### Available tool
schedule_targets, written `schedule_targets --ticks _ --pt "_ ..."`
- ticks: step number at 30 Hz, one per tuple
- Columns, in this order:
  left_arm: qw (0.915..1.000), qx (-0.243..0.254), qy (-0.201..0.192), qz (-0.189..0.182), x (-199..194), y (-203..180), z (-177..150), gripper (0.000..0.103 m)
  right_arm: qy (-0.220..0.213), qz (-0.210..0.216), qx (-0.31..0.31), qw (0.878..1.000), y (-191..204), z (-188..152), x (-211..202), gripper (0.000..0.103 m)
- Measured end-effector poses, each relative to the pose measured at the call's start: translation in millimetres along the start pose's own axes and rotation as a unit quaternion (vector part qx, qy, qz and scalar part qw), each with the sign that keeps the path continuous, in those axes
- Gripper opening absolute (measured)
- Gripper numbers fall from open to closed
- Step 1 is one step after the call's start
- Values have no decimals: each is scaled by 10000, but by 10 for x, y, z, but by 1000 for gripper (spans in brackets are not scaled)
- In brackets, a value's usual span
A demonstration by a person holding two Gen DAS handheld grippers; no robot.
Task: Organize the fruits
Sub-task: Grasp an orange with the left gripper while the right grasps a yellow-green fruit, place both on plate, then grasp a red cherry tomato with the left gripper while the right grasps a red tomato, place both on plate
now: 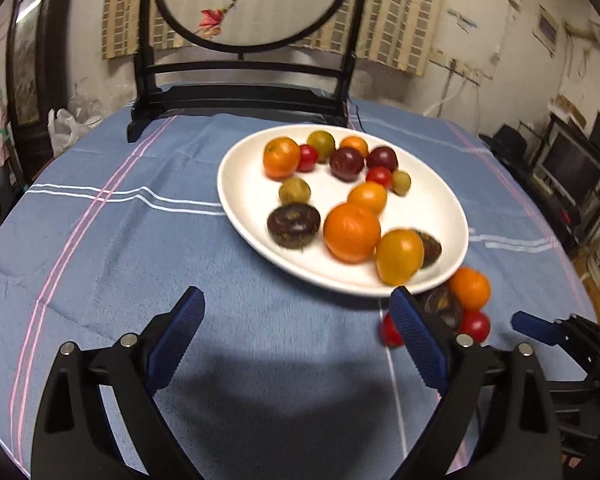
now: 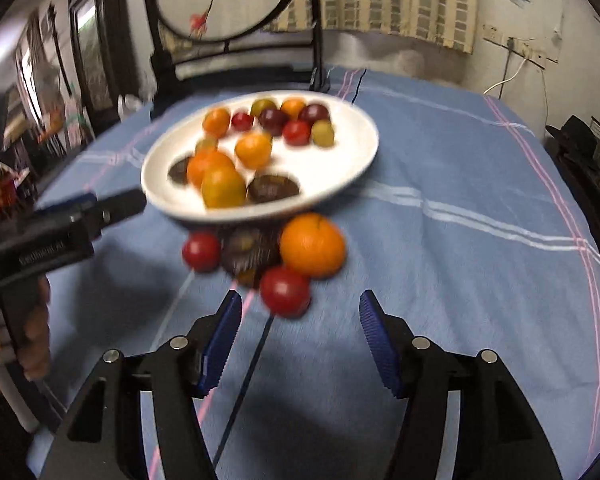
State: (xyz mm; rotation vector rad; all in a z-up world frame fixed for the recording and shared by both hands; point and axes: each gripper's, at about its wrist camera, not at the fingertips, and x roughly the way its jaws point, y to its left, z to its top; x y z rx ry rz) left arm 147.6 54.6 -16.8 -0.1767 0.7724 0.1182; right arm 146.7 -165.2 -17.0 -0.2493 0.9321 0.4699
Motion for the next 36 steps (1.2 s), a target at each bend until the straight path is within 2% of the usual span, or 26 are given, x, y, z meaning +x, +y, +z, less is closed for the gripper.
schedule_targets --ticks 2,8,12,13,14,15,19,25,30,34,36 --pt "9999 118 47 -93 12 -44 -14 91 162 -76 -113 9998 54 -23 92 48" --pt "9991 349 248 -67 115 -125 -59 91 208 -313 -180 9991 125 65 214 48" --pt "9986 190 449 -212 137 -86 -51 91 188 -357 -167 9990 151 108 255 48" --pt "9985 137 469 -245 138 -72 -50 91 171 -342 -154 9991 153 119 262 44" --pt "9984 81 492 -265 143 -58 -50 91 133 -270 -155 9994 160 113 260 36" --pt "9983 51 522 -269 152 -53 -54 91 109 -297 -172 9994 167 122 260 32" --pt "9977 73 618 -279 184 -79 -74 91 58 -241 -158 9996 146 104 235 31" --pt "9970 554 510 -200 144 -256 -129 92 51 35 189 9998 -43 78 138 31" --pt "9927 1107 438 -169 125 -443 -211 92 100 219 360 9991 -137 54 108 31" --pt "9900 1308 490 -185 163 -522 -263 91 58 268 409 9988 -148 58 68 31" --pt "9894 1341 515 -218 195 -533 -281 87 37 287 437 9986 -149 61 48 31"
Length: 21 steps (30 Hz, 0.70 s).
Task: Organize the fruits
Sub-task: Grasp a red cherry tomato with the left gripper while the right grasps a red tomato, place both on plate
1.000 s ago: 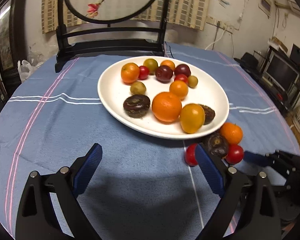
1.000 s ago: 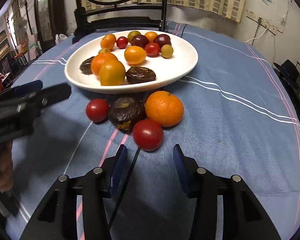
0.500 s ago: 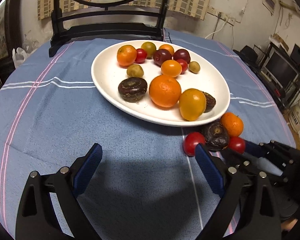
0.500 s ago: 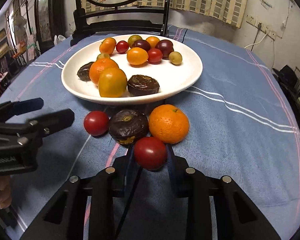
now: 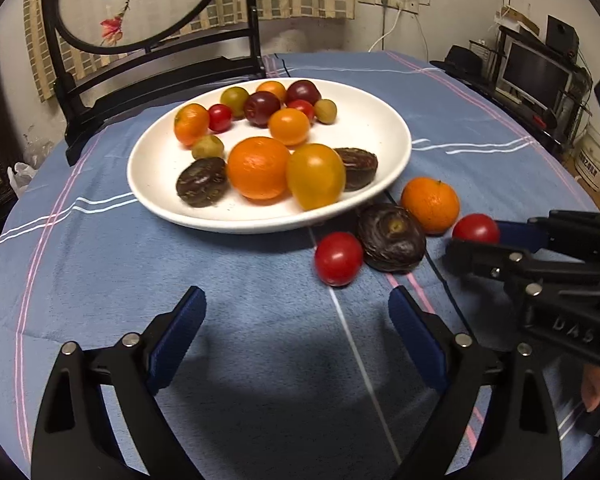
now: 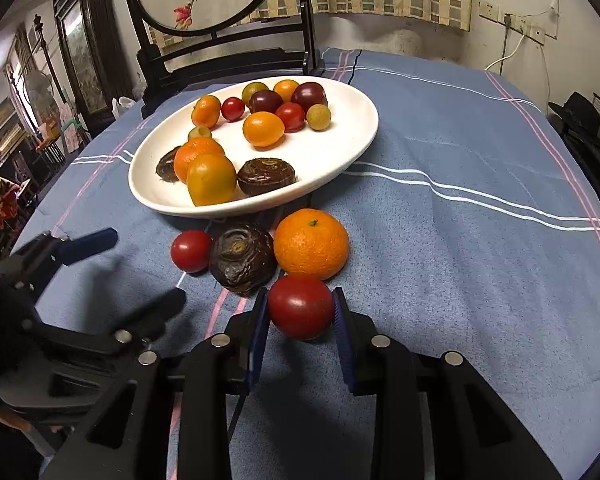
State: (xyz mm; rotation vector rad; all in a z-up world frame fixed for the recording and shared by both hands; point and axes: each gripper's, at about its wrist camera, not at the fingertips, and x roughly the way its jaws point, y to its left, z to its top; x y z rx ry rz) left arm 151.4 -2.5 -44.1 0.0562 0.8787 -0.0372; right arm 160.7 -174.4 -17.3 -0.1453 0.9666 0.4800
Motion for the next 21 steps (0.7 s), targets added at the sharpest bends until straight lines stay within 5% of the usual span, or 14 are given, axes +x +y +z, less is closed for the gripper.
schedule_targets --ticks 4,14,17,20,21 --pt "9993 -101 271 -220 123 31 0 72 -34 94 156 9998 -47 17 -41 32" --pt "9994 -163 291 -78 271 -30 133 73 -302 370 635 9968 -230 47 -243 32" --pt "9995 -14 228 -230 282 -68 174 59 -333 441 636 9964 -227 46 -270 32" --pt "9982 189 134 -548 256 -117 179 25 -338 452 618 9965 -219 44 -276 32" --pt "9981 174 130 -578 262 -110 187 24 -326 456 608 9966 -215 43 -271 32"
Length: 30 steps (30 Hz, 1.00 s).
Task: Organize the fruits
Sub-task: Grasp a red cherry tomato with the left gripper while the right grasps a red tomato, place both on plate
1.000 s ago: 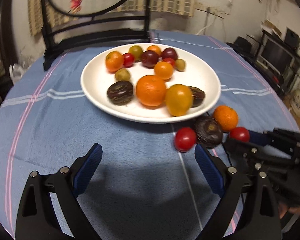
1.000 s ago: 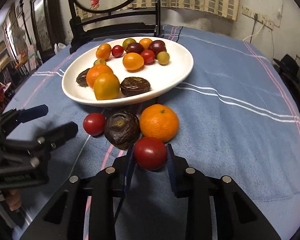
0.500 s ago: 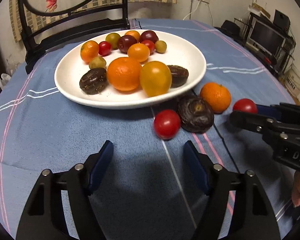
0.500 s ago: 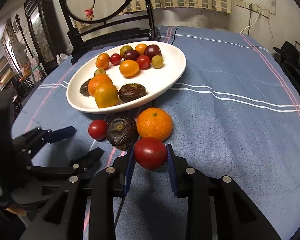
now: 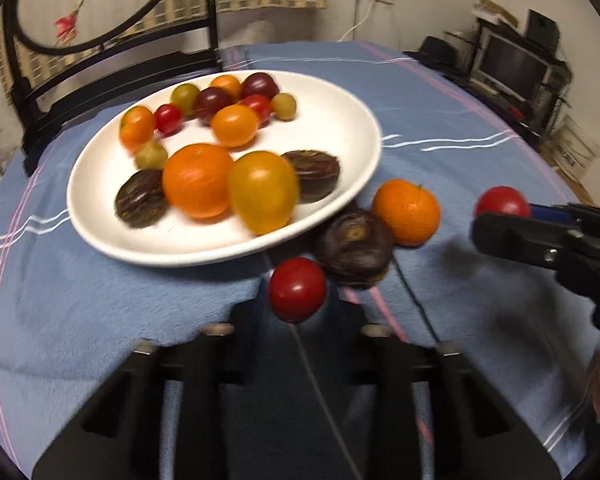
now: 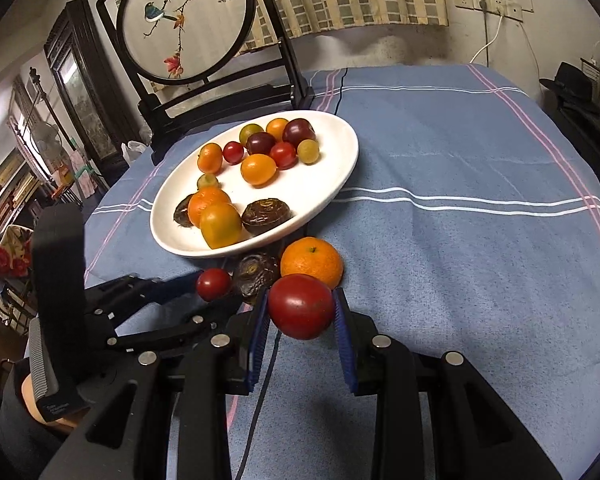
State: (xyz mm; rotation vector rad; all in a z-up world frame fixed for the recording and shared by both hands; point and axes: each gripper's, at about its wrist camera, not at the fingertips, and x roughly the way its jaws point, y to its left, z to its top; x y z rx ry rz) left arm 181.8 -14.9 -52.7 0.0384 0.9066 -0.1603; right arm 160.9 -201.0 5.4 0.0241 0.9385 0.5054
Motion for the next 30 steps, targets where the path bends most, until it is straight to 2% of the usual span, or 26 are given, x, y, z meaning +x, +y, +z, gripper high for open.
schedule_targets --ticks 2,6,9,16,24,30 --pt "9998 -120 -12 -131 1 47 0 24 16 -4 13 10000 -8 0 10 32" --pt "9999 -154 -31 -52 -90 62 -31 24 30 -51 43 10000 -32 2 29 32" --pt "9998 -75 -123 -126 -260 56 -55 24 15 -137 9 9999 -26 -6 47 32" --pt "9980 -215 -547 -213 -578 186 83 24 -126 -87 -232 9996 102 -31 64 32" --pt "9942 -794 -594 419 -439 550 449 24 -482 -27 -306 9984 219 62 10 32" --pt "9917 -1024 -544 557 -264 720 525 25 -417 -11 -455 9981 390 494 198 32"
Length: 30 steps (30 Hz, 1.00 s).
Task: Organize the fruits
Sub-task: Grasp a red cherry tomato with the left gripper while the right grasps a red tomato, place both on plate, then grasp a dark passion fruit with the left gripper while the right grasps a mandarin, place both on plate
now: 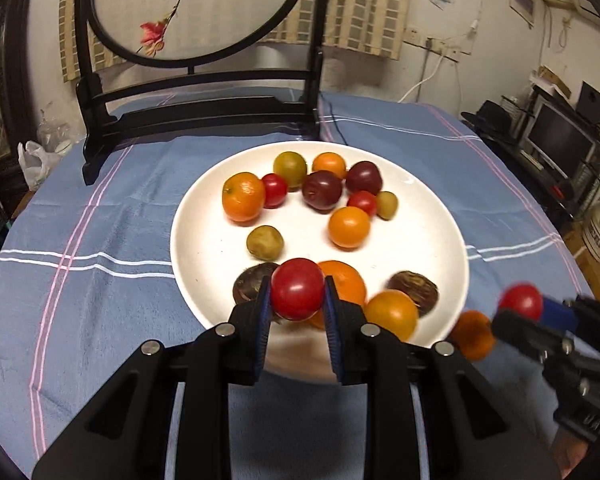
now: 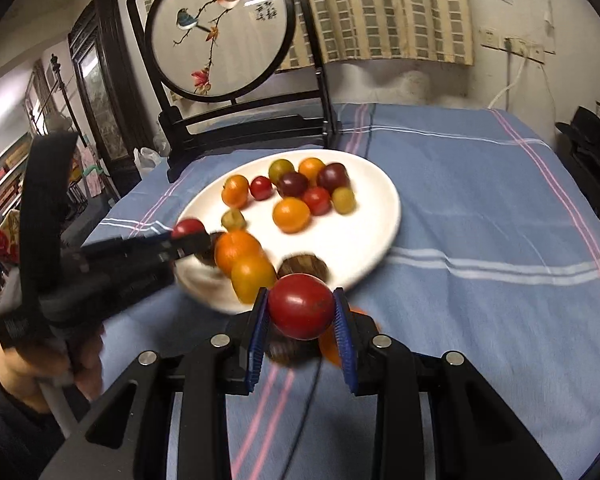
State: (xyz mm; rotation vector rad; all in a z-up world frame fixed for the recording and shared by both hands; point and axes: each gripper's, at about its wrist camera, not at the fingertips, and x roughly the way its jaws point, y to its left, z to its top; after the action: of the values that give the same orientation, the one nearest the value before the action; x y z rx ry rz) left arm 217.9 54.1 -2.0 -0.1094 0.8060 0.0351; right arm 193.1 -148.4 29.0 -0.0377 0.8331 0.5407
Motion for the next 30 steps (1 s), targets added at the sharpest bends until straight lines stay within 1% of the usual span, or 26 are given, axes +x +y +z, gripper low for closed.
schedule_targets --ticks 1,2,3,4,5,6,8,9,13,15,17,21,22,24,25,28,30 --pt "10000 -90 -11 -25 26 35 6 26 30 -16 5 10000 7 51 58 32" --pt "9999 -166 -43 -11 30 61 6 28 154 -20 18 9999 13 125 173 34" --pt "9996 -258 -133 14 21 95 0 41 230 35 78 9997 8 178 259 38" --pt "9990 -344 -263 53 -7 137 0 61 237 72 152 9996 0 210 307 53" --pt "9985 -396 -346 120 -33 165 7 69 202 40 273 9994 -23 247 355 59" --pt "9978 -446 -463 160 -70 198 20 74 168 -21 371 9992 -44 267 379 59" --pt "9970 -446 -628 92 -145 249 38 75 128 33 449 9989 -72 267 383 59" --pt "9967 -467 -650 107 -163 271 37 77 104 41 473 9988 -87 251 365 59" --pt "9967 -578 -547 173 -143 322 10 85 21 -45 508 9987 -177 147 243 60" --pt "9967 -652 -447 171 -123 342 -3 87 -11 -51 583 9983 -249 104 192 60" --pt "9962 -755 -390 179 -122 358 -22 87 -39 -95 668 9977 -336 69 123 60" --pt "9955 -822 -436 152 -171 358 -61 88 -35 -31 717 9974 -446 18 -4 60" --pt "9957 -798 -438 159 -177 348 -70 89 -9 -127 576 9983 -443 -9 -40 60" --pt "9964 -704 -421 227 -188 298 -99 89 71 -459 239 9986 -394 -66 -64 60" --pt "9966 -674 -414 245 -193 281 -107 89 181 -736 -46 9971 -356 -122 -64 60" --pt "9974 -548 -402 236 -229 212 -141 92 473 -874 -447 9940 -315 -276 -45 60" --pt "9976 -512 -406 217 -263 174 -163 93 746 -963 -682 9902 -296 -427 8 59"
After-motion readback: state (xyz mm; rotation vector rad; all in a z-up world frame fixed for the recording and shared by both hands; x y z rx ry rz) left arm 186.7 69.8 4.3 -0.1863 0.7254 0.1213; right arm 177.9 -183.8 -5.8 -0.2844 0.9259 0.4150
